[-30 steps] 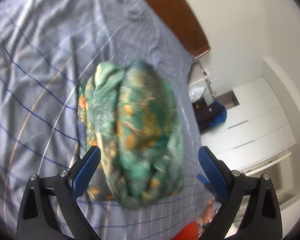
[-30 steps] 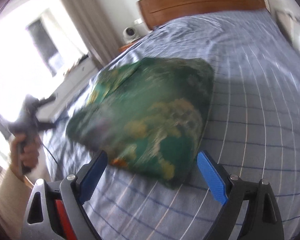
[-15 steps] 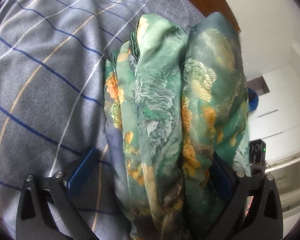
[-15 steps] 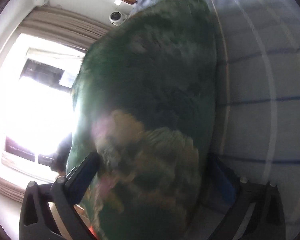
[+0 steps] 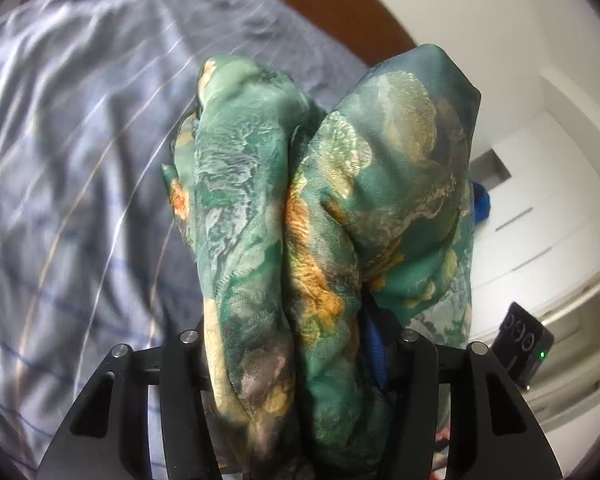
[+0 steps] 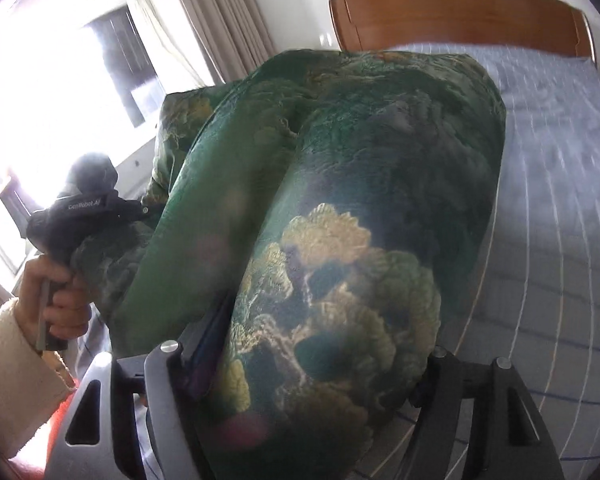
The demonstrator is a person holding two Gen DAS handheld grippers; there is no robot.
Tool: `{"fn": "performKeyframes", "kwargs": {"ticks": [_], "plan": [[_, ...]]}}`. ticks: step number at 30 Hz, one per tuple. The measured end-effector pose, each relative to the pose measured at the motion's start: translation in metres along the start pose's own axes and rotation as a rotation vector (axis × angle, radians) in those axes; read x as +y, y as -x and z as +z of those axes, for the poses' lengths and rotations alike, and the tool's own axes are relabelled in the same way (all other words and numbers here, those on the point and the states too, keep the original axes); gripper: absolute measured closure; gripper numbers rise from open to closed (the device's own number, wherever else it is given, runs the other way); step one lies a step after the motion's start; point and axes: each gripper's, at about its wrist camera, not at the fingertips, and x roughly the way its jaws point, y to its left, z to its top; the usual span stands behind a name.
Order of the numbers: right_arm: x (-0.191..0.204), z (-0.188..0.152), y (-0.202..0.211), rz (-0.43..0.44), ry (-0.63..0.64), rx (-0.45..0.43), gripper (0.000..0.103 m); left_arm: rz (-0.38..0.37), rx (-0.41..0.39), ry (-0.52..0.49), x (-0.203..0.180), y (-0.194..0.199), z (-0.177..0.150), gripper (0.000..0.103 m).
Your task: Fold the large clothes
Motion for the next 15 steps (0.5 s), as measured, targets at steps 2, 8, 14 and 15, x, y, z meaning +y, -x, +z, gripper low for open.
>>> {"fn": "performKeyframes", "kwargs": {"ticks": [2, 8, 14, 15], "plan": [[-0.008, 0.010, 0.008, 0.014, -0.023, -0.030, 0.033, 0.003, -0.011, -0.036, -0.013, 0.001, 0.008, 0.048], [-0.033, 0.043, 0.016, 0.003, -0.050, -0.095, 0.033, 0.011, -0.060, -0.055, -0.029, -0.021, 0.043, 0.044], [-0.106, 0.051, -0.019, -0.100, -0.253, -0.033, 0.001, 0.320, 0.017, -0.054, 0.009, -0.081, 0.046, 0.016], [-0.115, 0.047, -0.020, -0.169, -0.264, -0.018, 0.000, 0.286, -0.002, -0.037, 0.017, -0.073, 0.037, 0.014]]}}
